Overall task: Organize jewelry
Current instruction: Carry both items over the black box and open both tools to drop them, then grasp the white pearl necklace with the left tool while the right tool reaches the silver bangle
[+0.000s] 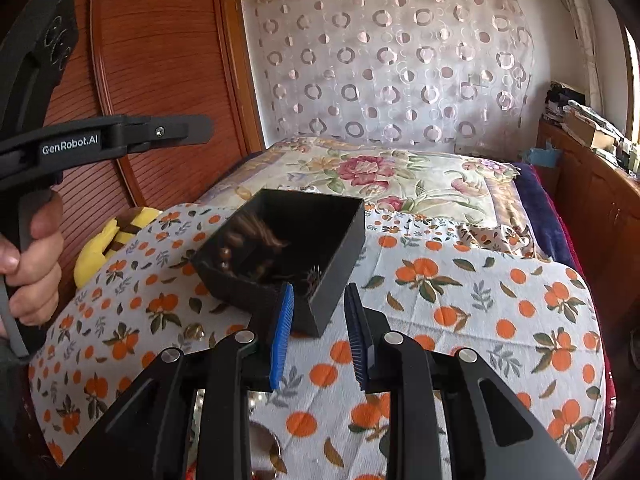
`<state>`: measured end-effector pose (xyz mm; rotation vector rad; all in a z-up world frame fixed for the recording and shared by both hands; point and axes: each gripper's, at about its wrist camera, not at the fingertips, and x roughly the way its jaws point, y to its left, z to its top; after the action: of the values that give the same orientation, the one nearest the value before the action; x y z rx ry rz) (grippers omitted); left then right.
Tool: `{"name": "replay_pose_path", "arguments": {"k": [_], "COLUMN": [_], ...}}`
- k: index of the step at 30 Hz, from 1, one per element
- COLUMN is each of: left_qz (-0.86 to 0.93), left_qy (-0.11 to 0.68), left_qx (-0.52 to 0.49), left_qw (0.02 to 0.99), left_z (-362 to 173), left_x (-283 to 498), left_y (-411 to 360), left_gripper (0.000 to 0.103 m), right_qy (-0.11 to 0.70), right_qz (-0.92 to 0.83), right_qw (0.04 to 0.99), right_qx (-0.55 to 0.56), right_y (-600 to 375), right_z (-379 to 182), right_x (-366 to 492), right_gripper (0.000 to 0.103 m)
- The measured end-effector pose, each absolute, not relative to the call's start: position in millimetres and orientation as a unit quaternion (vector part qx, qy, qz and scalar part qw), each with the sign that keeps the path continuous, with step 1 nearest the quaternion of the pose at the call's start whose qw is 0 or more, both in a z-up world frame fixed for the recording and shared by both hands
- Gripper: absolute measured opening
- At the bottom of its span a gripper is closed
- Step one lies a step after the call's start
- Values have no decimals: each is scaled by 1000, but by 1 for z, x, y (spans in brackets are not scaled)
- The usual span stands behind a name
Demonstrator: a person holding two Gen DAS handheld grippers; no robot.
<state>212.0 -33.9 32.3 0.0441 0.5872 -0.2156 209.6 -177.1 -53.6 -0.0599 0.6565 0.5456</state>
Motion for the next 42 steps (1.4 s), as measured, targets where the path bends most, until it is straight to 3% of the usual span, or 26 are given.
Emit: {"name": "replay_pose_path", "arguments": {"k": [12,23,42], "left_qz": [-122,-138,-159], "left_qy": [320,373,414], "left_qx": [23,15,-4], "left_qw": [939,918,896], "left_z": [-6,-54,-86], "left_x": [149,112,112], "left_y": [-17,-9,-23], "left_gripper": [28,28,24], "right_qy": [320,368,406], "right_qz": [269,287,287], "right_qw": [907,881,861], "right_qx": [-44,-82,-104], "right_y": [-180,-167,-163], "right_z": [-62,-93,-109], "right_x": [172,151,153], "right_gripper": [29,29,29]}}
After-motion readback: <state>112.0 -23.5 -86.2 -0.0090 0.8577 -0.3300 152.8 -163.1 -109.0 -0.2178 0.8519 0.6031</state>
